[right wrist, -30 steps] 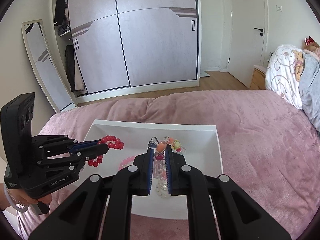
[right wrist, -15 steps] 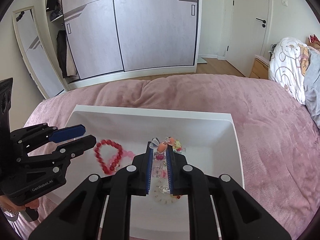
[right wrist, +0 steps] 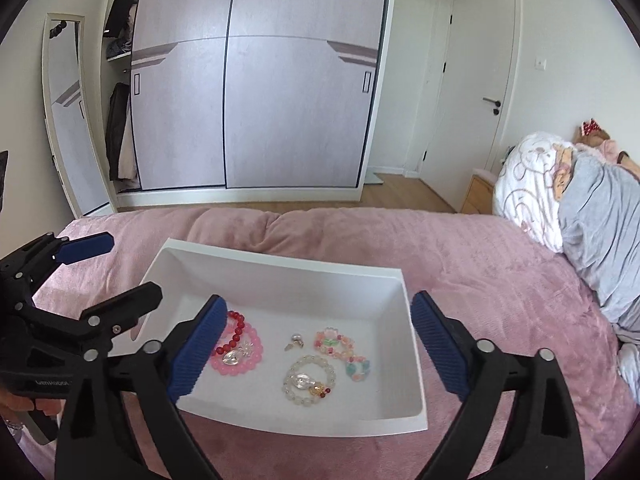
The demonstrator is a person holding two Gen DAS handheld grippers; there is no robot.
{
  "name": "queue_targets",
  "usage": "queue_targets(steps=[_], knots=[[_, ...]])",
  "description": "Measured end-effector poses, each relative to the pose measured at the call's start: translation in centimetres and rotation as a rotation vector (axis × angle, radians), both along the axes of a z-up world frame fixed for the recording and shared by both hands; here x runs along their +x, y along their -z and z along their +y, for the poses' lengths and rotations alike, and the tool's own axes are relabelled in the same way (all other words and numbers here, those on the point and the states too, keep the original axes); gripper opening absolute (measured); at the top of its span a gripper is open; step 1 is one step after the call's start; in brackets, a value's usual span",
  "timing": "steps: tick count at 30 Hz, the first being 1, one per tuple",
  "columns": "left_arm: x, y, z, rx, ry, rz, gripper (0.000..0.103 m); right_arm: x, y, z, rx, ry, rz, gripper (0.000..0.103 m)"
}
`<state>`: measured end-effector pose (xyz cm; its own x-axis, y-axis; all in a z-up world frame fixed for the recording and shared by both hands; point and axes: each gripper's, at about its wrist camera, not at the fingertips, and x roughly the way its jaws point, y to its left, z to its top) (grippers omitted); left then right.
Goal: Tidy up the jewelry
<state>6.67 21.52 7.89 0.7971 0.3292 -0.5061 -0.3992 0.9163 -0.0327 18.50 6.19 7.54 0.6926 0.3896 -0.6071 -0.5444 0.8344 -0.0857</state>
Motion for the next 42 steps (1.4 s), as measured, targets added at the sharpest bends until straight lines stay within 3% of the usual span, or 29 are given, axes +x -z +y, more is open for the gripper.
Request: queue_targets(steps=[7, 12, 18, 23, 36, 42], knots=[[-3.9, -1.8, -1.9, 0.126, -0.114, -0.055, 0.099, -3.7, -0.7, -1.8, 0.000, 0.012, -0.086, 0.098], [-5.3, -0.8, -2.9, 0.202, -0.160, -0.034, 0.099, -5.4, 0.3, -2.9, 0.021, 0.009, -0.075, 0.098], [-5.5, 2.3, -2.2, 0.104, -0.158, -0.027, 0.099, -7.2, 1.9, -4.1, 0.067, 0.028, -0.097, 0.098], [-5.7, 4.2, -3.3, 0.119, -0.097, -0.015, 0.099, -8.2, 3.2, -4.4, 0.065, 0.037, -0.086, 0.098], [-5.9, 4.7, -3.8, 0.076, -0.050, -0.020, 0.099, -8.5, 3.5, -5.0, 0.091, 0.053, -0.079, 0.098], [-5.8, 4.7, -4.0, 0.098, -0.050, -0.009, 0.099, -8.6, 3.6, -5.3, 0.108, 0.067, -0.084, 0.098]])
